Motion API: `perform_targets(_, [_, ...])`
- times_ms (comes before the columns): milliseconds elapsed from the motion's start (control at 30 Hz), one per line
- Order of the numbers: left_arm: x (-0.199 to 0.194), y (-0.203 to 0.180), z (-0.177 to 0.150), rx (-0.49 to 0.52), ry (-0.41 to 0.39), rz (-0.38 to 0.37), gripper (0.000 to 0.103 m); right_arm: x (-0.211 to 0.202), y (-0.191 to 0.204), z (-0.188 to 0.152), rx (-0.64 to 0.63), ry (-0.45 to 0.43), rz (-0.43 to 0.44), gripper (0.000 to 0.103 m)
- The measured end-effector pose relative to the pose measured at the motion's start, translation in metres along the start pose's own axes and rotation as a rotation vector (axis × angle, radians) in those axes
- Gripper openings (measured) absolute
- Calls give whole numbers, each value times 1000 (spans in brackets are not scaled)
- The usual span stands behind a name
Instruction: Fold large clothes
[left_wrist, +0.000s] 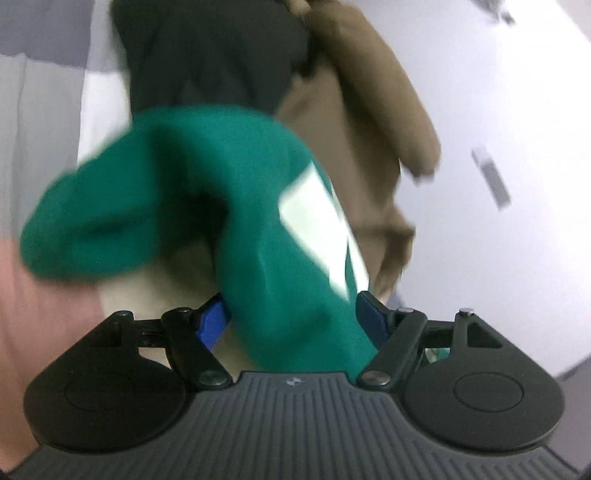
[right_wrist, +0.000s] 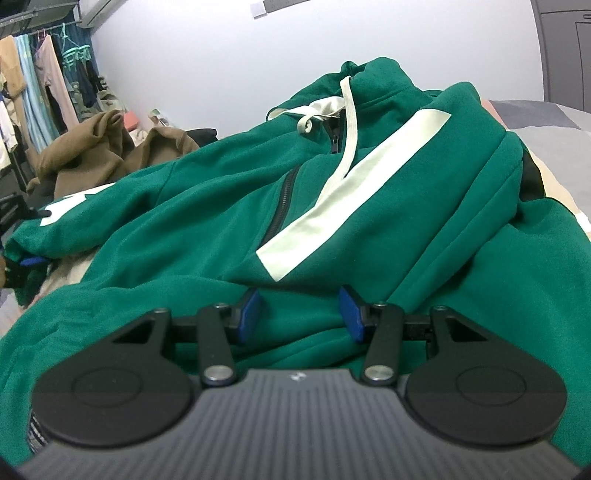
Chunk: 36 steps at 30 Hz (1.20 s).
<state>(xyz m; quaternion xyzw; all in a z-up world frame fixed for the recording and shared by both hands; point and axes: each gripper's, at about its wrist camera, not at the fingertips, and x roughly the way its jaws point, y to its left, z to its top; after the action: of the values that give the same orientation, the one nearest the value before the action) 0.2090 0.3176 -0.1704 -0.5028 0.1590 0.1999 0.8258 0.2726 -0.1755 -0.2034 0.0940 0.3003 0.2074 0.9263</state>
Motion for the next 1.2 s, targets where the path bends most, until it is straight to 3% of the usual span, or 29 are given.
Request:
perform_targets(133, [-4, 9, 29, 18, -87, 39, 76, 0, -1, -1, 4, -3, 6, 50])
perform_targets(233, [-3, 28, 57, -40, -99, 81, 75, 2, 1, 1, -18, 1, 6, 51])
perform_targets(300, [5, 36, 70, -62, -89, 111, 65, 3, 2, 1, -35, 0, 7, 51])
perform_targets(333, [6, 39, 75, -53, -88, 140, 53, 4, 2, 1, -41, -2, 9, 51])
perform_targets(367, [11, 36, 78, -10, -82, 193, 39, 4, 2, 1, -43, -3, 11, 51])
perform_targets(467, [18, 18, 80, 149, -103, 316, 23, 4, 0, 1, -40, -6, 21, 51])
perform_targets(533, [11, -1, 76, 221, -136, 367, 18, 2, -3, 0, -27, -10, 28, 51])
perform_targets(700, [-14, -86, 41, 694, -298, 422, 16, 2, -6, 1, -27, -7, 36, 50])
perform_targets(833, [-47, -153, 0, 1028, -417, 340, 16, -2, -8, 0, -11, -7, 38, 50])
perform_targets(933, [-72, -197, -40, 1211, -433, 215, 16, -10, -11, 2, 8, 1, 42, 50])
perform_targets(1100, [-106, -253, -137, 1453, -348, -25, 16, -26, -18, 5, 26, -8, 25, 50])
perform_targets(1200, [-117, -264, -209, 1585, -227, -149, 16, -38, -28, 8, 67, -26, 19, 51])
